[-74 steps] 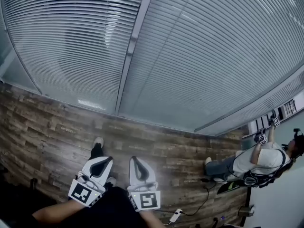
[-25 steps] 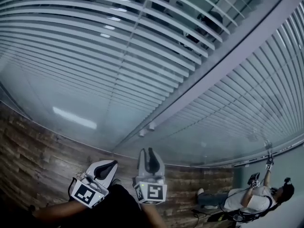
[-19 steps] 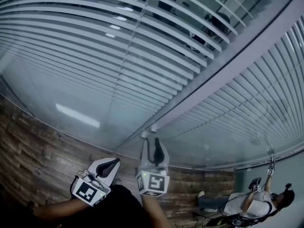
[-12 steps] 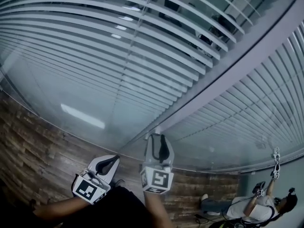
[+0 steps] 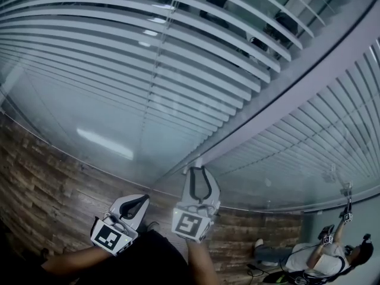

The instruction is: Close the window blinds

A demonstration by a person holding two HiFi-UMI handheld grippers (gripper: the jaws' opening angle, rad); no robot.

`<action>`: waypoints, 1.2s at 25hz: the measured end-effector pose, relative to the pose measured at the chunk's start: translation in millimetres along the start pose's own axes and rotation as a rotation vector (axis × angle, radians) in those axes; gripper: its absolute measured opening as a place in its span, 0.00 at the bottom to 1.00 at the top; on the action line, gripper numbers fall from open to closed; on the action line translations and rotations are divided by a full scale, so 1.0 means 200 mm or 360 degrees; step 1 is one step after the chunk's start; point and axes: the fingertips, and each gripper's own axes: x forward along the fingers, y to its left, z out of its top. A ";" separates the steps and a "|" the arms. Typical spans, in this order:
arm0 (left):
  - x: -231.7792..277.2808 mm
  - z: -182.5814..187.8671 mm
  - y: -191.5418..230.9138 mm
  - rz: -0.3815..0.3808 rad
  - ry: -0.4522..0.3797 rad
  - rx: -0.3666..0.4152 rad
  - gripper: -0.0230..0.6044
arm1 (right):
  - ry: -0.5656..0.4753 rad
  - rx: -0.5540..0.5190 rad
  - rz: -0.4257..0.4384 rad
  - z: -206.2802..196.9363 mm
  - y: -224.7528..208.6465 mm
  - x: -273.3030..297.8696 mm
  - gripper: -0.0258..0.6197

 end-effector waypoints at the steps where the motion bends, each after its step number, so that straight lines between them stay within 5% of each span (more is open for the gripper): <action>1: 0.00 0.00 0.00 -0.0005 -0.0006 -0.0005 0.03 | 0.0030 -0.0143 0.0017 -0.01 0.01 0.00 0.23; 5: 0.01 -0.03 -0.01 -0.0016 0.0001 0.0004 0.03 | 0.0098 -0.0623 0.0103 -0.03 0.04 0.01 0.24; 7: 0.01 -0.02 -0.02 -0.0013 0.0018 -0.0011 0.03 | 0.0106 -0.0685 0.0115 -0.03 0.04 0.01 0.24; 9: 0.02 0.00 -0.04 -0.0021 0.0011 -0.0008 0.03 | 0.0055 -0.0459 0.0136 0.00 0.02 0.00 0.25; 14: 0.01 -0.06 -0.05 -0.0018 0.0010 -0.0012 0.03 | -0.0157 0.0757 0.0195 -0.01 -0.04 -0.04 0.29; 20: -0.04 -0.05 -0.07 0.0009 0.0025 -0.0020 0.03 | -0.0151 0.1125 0.0126 -0.02 -0.06 -0.02 0.28; 25: -0.06 -0.05 -0.06 0.0040 0.0028 -0.0037 0.03 | -0.0121 0.1052 0.0083 -0.03 -0.06 -0.02 0.23; 30: -0.11 -0.03 -0.05 0.0091 0.0021 -0.0057 0.03 | -0.0087 0.0478 0.0098 0.03 -0.06 -0.03 0.18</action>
